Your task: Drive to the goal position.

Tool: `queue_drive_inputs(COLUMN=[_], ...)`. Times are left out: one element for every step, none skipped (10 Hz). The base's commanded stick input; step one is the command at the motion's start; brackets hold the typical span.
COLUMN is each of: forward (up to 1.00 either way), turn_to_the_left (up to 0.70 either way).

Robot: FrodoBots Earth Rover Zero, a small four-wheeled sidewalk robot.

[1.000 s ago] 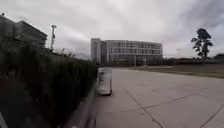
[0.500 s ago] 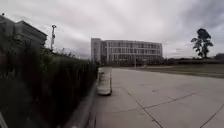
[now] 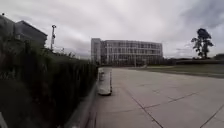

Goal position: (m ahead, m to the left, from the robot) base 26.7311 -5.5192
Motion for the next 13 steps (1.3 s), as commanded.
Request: queue_drive_inputs(forward=[0.00,0.00,0.00,0.00,0.00,0.00,0.00,0.00,0.00,0.00,0.00,0.00,0.00], turn_to_the_left=[0.00,0.03,0.00,0.03,0.04,0.04,0.02,0.00,0.00,0.04,0.04,0.04,0.00])
